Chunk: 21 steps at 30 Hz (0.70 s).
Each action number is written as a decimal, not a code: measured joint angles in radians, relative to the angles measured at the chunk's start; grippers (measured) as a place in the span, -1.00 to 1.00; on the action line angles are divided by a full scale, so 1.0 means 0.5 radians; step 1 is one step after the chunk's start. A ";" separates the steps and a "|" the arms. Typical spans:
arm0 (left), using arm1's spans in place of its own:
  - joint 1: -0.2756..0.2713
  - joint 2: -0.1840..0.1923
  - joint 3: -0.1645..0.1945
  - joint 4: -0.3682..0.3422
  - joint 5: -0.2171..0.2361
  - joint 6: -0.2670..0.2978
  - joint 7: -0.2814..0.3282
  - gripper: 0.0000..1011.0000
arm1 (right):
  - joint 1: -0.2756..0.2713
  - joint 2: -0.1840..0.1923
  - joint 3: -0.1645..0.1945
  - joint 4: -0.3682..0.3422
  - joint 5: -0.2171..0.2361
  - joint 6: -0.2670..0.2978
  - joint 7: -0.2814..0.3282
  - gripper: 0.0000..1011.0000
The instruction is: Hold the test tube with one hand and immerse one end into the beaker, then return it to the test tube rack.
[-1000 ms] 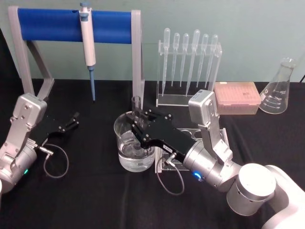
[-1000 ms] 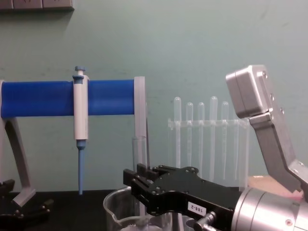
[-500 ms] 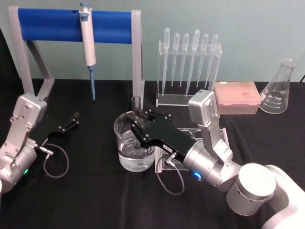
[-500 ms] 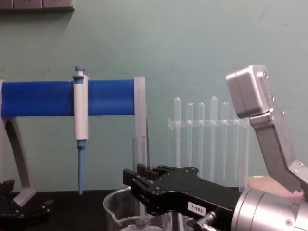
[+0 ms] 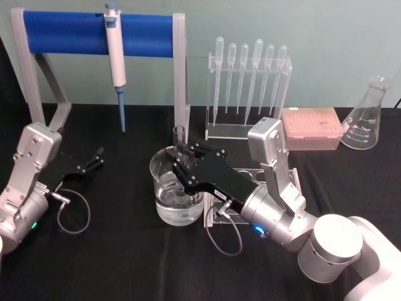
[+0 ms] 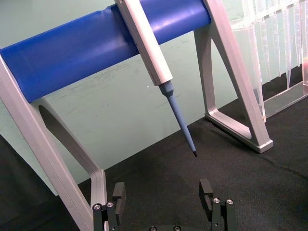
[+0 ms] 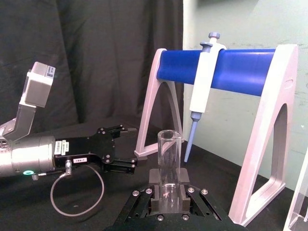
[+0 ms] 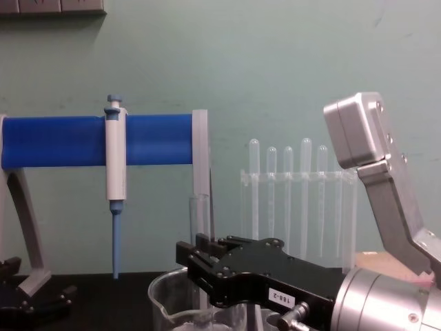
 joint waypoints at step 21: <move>0.000 0.000 0.000 0.000 0.000 0.000 0.000 0.98 | 0.000 0.001 0.000 0.000 0.002 0.003 -0.003 -0.55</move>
